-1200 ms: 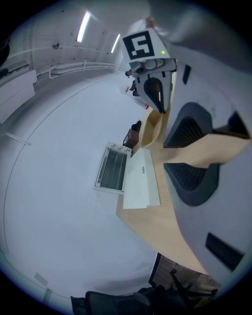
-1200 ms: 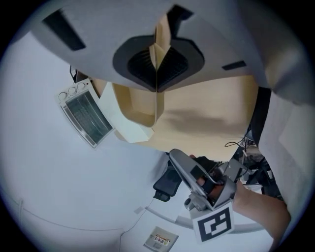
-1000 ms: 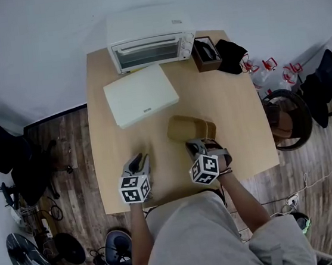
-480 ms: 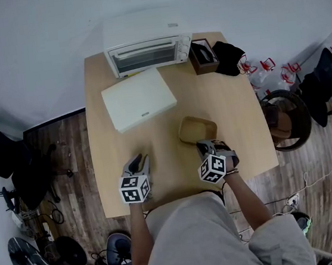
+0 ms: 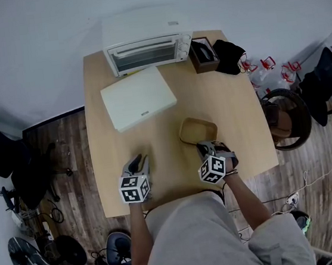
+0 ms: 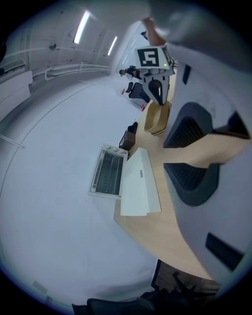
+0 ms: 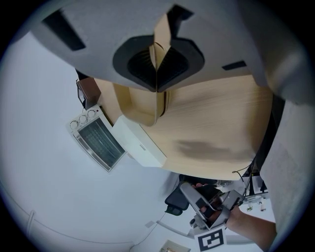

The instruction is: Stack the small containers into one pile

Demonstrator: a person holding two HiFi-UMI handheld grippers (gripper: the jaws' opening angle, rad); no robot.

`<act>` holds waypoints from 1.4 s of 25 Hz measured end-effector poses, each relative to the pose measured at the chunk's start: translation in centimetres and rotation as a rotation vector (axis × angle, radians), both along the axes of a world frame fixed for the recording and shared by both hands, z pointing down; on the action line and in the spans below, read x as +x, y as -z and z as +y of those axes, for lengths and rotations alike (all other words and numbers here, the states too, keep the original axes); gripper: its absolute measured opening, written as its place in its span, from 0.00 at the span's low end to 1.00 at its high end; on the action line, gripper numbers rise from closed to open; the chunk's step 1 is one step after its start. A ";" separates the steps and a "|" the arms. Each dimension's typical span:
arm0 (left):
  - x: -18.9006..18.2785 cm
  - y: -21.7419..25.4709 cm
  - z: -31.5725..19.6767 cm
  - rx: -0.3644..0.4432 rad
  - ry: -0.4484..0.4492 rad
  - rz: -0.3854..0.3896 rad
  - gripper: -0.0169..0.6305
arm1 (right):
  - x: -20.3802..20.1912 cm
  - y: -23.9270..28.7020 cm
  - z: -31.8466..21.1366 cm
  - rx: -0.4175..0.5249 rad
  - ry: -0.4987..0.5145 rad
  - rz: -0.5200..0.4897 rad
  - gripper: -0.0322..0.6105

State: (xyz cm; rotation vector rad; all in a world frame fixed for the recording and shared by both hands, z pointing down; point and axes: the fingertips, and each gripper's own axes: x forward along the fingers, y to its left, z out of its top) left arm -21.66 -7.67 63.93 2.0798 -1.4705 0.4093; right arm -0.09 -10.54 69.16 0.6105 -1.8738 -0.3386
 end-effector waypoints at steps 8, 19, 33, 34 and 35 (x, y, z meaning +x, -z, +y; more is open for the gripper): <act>-0.1 -0.1 0.0 -0.002 0.003 0.003 0.17 | 0.0 -0.7 0.0 -0.014 0.016 -0.006 0.08; -0.1 -0.3 0.2 -0.007 0.002 0.010 0.17 | -0.1 -1.4 0.0 -0.029 0.017 -0.024 0.08; 1.8 -1.8 1.4 -0.050 -0.019 0.049 0.16 | 0.8 0.0 0.4 -0.095 -0.162 -0.148 0.14; 2.2 -2.0 1.6 -0.055 -0.024 0.053 0.16 | 0.8 0.4 0.5 -0.104 -0.186 -0.180 0.14; 2.7 -2.2 1.6 -0.057 -0.029 0.058 0.17 | 0.8 0.7 0.5 -0.114 -0.211 -0.215 0.14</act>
